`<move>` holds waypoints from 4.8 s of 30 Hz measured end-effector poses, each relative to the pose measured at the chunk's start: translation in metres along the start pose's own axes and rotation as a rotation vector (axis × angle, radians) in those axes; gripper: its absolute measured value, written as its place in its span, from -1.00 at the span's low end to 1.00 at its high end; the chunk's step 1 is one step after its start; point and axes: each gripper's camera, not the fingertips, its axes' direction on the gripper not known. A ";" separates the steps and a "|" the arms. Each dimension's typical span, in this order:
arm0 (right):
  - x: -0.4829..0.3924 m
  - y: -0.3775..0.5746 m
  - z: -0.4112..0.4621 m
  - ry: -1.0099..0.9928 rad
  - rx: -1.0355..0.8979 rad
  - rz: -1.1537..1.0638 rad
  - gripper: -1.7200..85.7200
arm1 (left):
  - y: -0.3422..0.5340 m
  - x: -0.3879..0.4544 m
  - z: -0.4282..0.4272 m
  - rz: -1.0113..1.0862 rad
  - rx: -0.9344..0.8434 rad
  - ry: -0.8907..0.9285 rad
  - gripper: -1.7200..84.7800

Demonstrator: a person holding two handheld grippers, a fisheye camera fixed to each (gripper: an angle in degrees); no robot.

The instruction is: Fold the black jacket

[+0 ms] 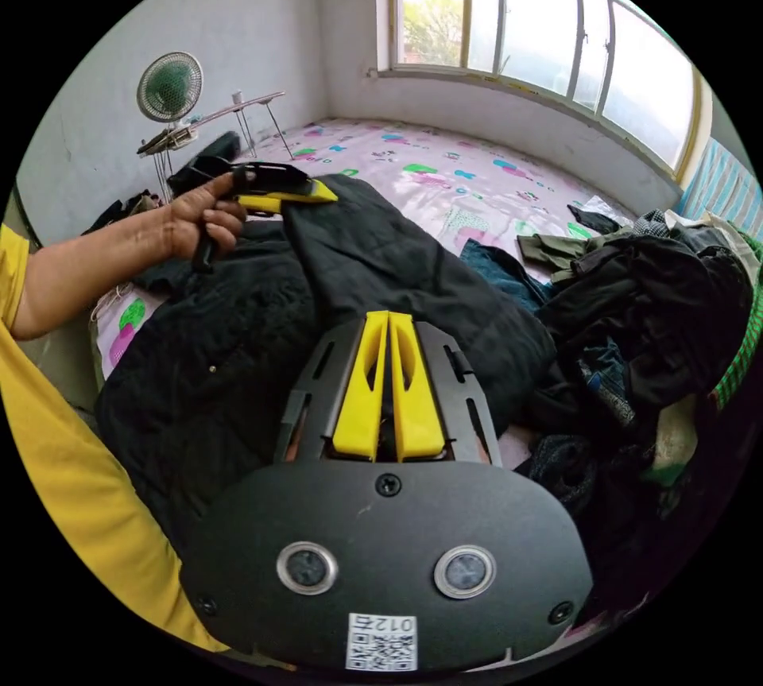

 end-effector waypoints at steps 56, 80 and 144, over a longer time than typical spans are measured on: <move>0.073 -0.056 0.110 -0.149 -0.338 0.321 -0.96 | 0.251 -0.215 -0.188 -0.280 0.191 -0.183 -0.89; -0.054 -0.157 0.238 -0.006 -0.632 0.018 -0.96 | 0.248 -0.183 -0.174 -0.161 0.005 -0.757 -0.96; 0.090 0.015 0.170 -0.200 -0.356 0.512 -0.96 | 0.387 -0.021 0.070 0.393 -0.215 -0.513 -0.96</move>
